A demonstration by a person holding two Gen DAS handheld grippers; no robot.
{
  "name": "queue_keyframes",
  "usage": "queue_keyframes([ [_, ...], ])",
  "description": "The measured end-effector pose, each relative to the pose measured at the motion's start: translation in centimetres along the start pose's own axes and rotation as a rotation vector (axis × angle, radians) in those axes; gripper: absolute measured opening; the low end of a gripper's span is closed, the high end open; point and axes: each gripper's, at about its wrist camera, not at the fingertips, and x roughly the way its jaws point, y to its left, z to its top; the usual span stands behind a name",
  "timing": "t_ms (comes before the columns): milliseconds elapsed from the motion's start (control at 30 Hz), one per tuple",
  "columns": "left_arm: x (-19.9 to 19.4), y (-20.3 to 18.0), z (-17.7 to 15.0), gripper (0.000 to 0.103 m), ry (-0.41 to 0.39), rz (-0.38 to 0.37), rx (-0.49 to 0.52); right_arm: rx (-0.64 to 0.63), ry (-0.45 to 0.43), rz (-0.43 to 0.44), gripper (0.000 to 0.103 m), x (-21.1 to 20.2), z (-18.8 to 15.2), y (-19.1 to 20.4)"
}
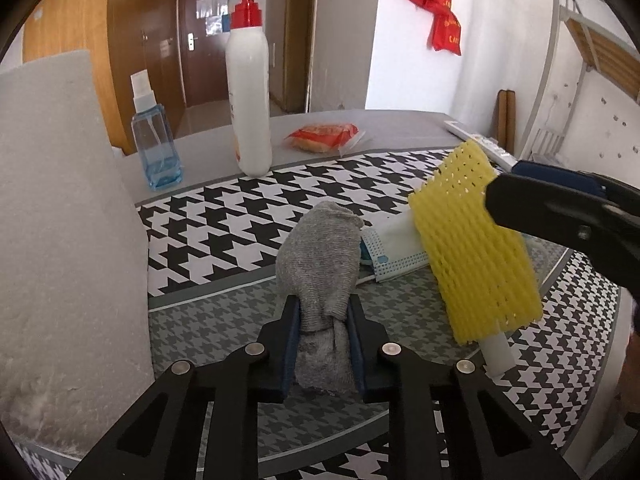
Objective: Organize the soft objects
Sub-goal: 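Close the left tool on the grey sock while the right tool grasps the yellow sponge, then lift and carry the sock with the left tool while the right tool carries the sponge to the box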
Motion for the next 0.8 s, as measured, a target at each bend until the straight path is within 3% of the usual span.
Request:
queue_keyframes([
  [167, -0.4, -0.1, -0.1, 0.023, -0.020, -0.010, 0.006, 0.012, 0.026, -0.008, 0.043, 0.8, 0.1, -0.3],
  [700, -1.3, -0.3, -0.4, 0.023, -0.065, -0.012, 0.018, 0.035, 0.084, -0.030, 0.042, 2.1, -0.2, -0.6],
  [800, -1.6, -0.2, -0.3, 0.023, -0.076, -0.013, 0.014, 0.035, 0.090, -0.032, 0.028, 2.2, -0.4, -0.6],
])
